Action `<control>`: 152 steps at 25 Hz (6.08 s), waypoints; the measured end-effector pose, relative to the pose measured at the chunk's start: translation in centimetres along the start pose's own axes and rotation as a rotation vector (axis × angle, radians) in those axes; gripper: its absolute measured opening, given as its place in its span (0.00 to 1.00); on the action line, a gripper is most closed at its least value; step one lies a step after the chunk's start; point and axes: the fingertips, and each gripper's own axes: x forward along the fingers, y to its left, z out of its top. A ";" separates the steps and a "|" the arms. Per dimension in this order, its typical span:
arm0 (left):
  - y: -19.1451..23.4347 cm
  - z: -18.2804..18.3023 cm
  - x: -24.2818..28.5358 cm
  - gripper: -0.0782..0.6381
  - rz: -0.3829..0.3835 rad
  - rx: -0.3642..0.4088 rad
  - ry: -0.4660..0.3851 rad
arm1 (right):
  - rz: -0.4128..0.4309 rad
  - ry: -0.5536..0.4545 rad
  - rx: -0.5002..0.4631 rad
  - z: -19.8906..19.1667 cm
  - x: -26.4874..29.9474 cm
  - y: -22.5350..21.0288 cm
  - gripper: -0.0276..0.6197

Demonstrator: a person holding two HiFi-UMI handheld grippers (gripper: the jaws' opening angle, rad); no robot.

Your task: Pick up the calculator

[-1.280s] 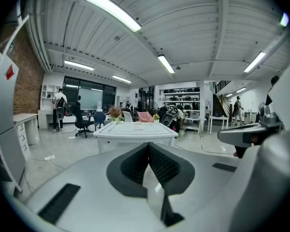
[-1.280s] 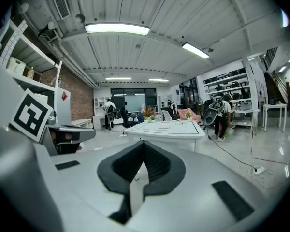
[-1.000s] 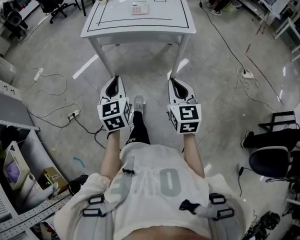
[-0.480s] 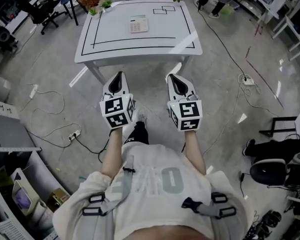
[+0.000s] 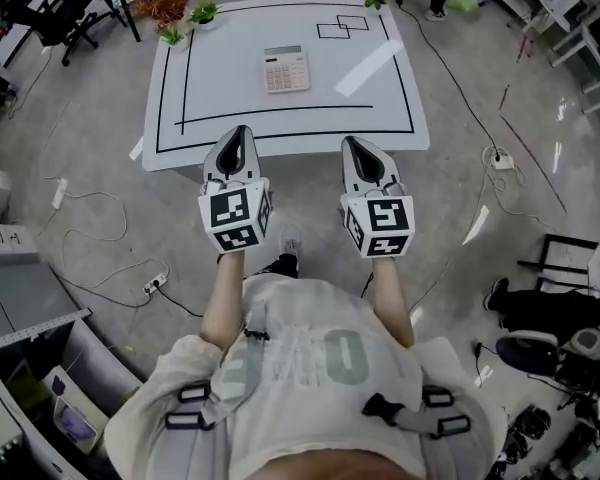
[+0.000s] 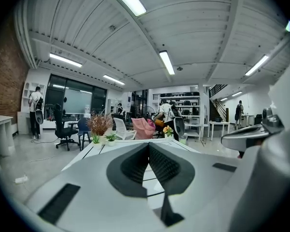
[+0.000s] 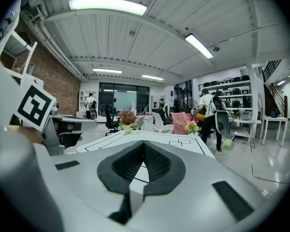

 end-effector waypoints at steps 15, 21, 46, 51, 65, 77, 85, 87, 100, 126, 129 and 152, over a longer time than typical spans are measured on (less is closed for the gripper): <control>5.1 1.1 9.7 0.14 0.011 -0.018 -0.010 | -0.011 0.034 0.008 0.9 11.4 -2.4 0.05; 4.9 1.6 11.3 0.14 0.033 -0.019 -0.014 | 0.003 0.018 0.017 1.5 13.4 -4.1 0.05; 4.8 2.9 15.8 0.14 0.070 -0.007 -0.053 | 0.151 -0.012 0.071 1.7 18.5 -4.3 0.73; 4.5 2.9 16.0 0.14 0.056 -0.003 -0.048 | 0.150 0.005 0.083 1.4 18.6 -4.5 0.73; 6.1 1.9 20.7 0.14 0.080 -0.031 -0.014 | 0.378 0.177 0.077 1.0 26.4 -5.8 0.73; 8.7 -0.3 26.5 0.14 0.105 -0.047 0.050 | 0.610 0.481 0.122 -5.2 37.0 -6.2 0.73; 10.2 -3.4 27.7 0.14 0.144 -0.105 0.120 | 0.718 0.634 0.246 -8.9 39.1 -5.2 0.73; 10.2 -3.5 27.9 0.14 0.143 -0.107 0.124 | 0.746 0.665 0.268 -9.2 39.1 -5.0 0.72; 10.9 -4.7 28.5 0.14 0.164 -0.106 0.158 | 0.762 0.801 0.273 -11.5 40.6 -5.0 0.38; 9.5 -5.0 27.5 0.14 0.124 -0.081 0.177 | 0.734 0.620 0.717 -10.2 37.7 -2.8 0.16; 9.4 -4.6 27.3 0.14 0.112 -0.067 0.171 | 0.714 0.601 0.699 -9.8 37.9 -2.9 0.16; 3.3 5.1 18.3 0.14 -0.001 0.071 -0.078 | 0.083 -0.012 0.049 6.8 21.6 -9.1 0.16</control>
